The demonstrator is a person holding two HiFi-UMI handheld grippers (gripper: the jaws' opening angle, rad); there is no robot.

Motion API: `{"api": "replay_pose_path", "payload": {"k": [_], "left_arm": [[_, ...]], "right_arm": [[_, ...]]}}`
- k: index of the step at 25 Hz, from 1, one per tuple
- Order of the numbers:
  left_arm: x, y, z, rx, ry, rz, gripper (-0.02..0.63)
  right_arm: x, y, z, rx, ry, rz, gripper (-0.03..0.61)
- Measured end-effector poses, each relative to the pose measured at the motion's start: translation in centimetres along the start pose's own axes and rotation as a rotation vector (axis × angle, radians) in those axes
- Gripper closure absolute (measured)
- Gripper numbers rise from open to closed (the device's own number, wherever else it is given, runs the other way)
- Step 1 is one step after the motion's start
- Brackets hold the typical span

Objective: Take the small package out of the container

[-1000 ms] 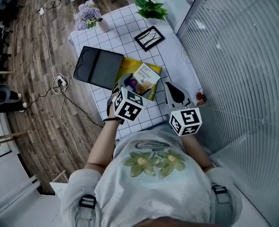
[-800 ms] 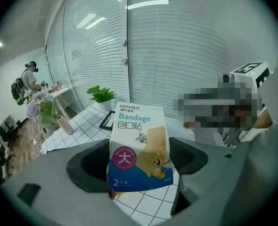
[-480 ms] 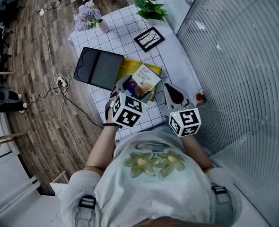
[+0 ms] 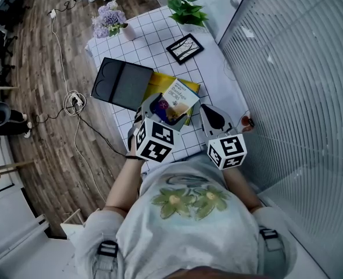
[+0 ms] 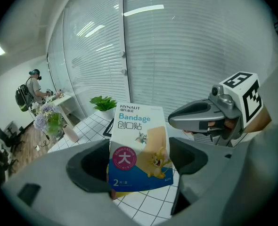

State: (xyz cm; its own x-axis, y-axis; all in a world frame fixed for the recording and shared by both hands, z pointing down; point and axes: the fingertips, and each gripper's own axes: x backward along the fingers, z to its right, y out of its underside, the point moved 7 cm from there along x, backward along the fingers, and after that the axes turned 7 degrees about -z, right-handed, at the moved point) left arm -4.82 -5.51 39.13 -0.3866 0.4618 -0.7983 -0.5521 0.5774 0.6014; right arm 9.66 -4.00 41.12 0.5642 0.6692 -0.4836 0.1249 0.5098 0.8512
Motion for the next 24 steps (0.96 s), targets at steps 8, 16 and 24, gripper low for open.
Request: {"api": "replay_pose_path", "payload": {"k": [8,16,24], "left_arm": [[0.24,-0.04,-0.19,-0.005,-0.012,0.005,0.224],[0.48,-0.14,-0.07,-0.01,-0.014,0.002,0.224],[0.7,-0.44,-0.14,-0.014,-0.016,0.013,0.224]], "right_arm": [[-0.4,-0.01,-0.22,0.013,-0.019,-0.007,0.572],[-0.54,-0.13,-0.23,0.018,-0.026,-0.013,0.571],[-1.02,-0.05,-0.36,0.026,-0.036,-0.023,0.572]]}}
